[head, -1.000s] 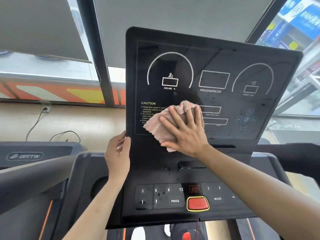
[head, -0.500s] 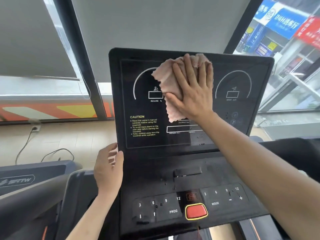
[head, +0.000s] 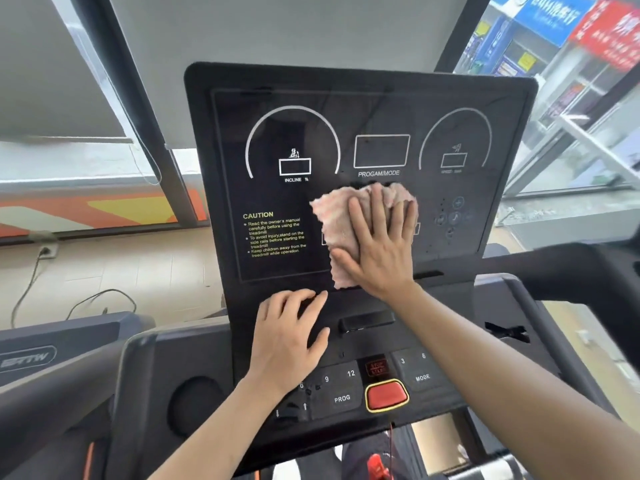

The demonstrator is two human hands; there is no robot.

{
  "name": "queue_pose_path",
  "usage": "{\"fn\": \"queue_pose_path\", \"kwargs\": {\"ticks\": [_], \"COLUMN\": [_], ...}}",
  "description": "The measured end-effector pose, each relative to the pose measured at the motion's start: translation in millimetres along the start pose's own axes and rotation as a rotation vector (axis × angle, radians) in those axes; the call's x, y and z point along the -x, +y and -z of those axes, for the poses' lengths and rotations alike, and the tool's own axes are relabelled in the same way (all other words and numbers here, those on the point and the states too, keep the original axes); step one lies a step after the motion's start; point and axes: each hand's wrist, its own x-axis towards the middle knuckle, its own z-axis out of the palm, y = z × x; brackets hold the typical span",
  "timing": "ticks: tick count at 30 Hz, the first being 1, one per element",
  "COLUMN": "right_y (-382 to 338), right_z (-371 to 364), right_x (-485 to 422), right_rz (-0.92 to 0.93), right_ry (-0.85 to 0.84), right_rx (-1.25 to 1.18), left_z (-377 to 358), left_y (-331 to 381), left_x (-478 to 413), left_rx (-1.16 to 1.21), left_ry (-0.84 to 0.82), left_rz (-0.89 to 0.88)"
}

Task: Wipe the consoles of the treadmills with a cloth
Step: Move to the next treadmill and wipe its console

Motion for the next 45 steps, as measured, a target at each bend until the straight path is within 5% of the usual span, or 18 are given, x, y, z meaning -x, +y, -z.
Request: {"fn": "queue_pose_path", "kwargs": {"ticks": [9, 24, 39, 45], "right_y": [-2.6, 60.7, 48.4, 58.3], "right_z": [-6.0, 64.1, -10.4, -1.2], "right_x": [35.2, -130.3, 49.9, 45.0], "right_rz": [-0.027, -0.287, -0.369, -0.399], "right_ry": [-0.117, 0.111, -0.157, -0.208], "right_rx": [-0.055, -0.038, -0.096, -0.203], "left_z": [-11.0, -15.9, -21.5, -26.8], "left_y": [7.9, 6.9, 41.6, 46.3], "left_x": [-8.5, -17.6, -35.3, -38.8], "left_rx": [-0.011, -0.063, 0.023, 0.010], "left_ry": [0.148, 0.201, -0.001, 0.036], "left_rz": [0.069, 0.014, -0.102, -0.072]}}
